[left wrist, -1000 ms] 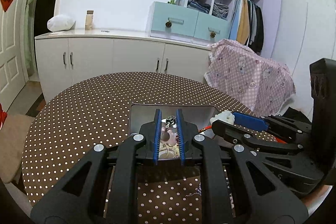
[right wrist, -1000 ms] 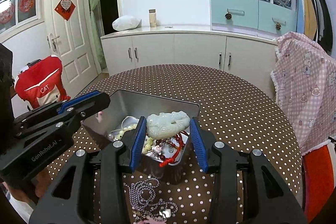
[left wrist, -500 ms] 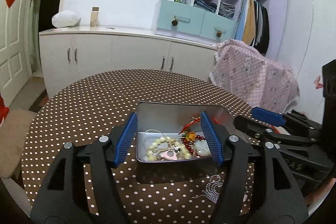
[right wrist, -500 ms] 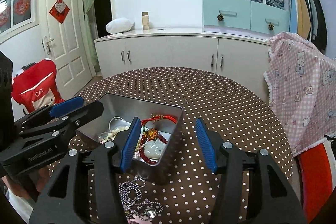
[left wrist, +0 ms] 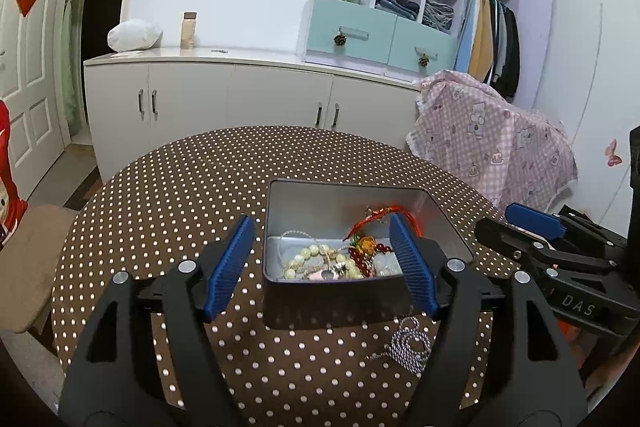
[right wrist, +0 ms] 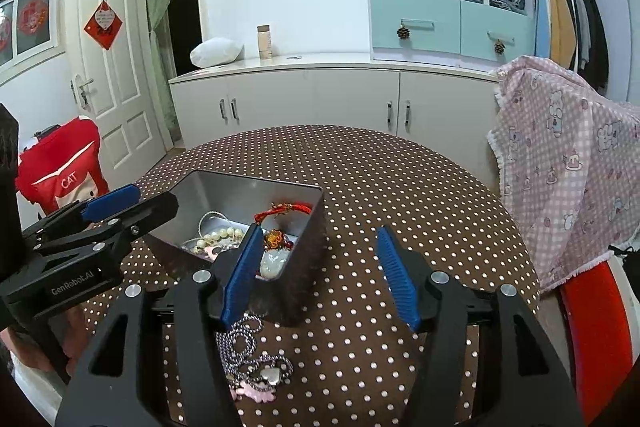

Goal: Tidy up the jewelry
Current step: 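Withdraw both grippers and reach toward the remaining silver chains and pink charm, then grasp the silver chain with the left gripper while the right gripper grasps the pink charm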

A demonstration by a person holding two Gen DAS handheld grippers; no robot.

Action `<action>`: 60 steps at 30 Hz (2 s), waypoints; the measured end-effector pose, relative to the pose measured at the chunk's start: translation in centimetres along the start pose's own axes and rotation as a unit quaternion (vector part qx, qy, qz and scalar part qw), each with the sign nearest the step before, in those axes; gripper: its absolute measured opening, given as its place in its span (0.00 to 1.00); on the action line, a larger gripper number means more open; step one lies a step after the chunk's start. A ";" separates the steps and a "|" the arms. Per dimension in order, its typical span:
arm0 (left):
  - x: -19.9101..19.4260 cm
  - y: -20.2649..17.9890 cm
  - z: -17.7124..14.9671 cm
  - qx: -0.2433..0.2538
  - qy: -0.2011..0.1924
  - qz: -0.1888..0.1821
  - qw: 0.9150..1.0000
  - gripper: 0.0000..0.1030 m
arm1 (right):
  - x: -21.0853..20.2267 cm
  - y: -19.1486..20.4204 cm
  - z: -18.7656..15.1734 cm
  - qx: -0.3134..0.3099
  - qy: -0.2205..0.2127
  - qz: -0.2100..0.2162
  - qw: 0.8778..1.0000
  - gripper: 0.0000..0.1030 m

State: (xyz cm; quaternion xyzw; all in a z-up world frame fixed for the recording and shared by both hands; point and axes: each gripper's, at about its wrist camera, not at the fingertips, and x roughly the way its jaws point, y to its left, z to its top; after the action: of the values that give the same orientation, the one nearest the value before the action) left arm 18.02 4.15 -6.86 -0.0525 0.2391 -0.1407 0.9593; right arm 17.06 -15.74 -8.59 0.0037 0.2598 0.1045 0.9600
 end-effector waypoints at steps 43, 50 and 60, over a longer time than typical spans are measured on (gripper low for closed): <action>3.4 -9.8 -5.9 0.137 0.181 -0.053 0.972 0.34 | -2.1 -6.1 -8.0 0.087 0.066 -0.050 0.993 0.65; 3.2 -9.2 -6.0 0.122 0.186 -0.033 0.974 0.17 | -2.5 -6.0 -7.9 0.089 0.063 -0.045 0.993 0.65; 0.7 -4.3 -4.3 0.044 0.149 -0.032 0.987 0.17 | -2.5 -3.7 -7.6 0.077 0.063 -0.020 0.995 0.65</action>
State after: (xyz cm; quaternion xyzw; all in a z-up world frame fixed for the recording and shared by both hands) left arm 15.56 -0.33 -10.21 0.0033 0.3712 -0.1883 0.9093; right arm 11.90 -20.25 -14.18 0.0654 0.3269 0.0649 0.9405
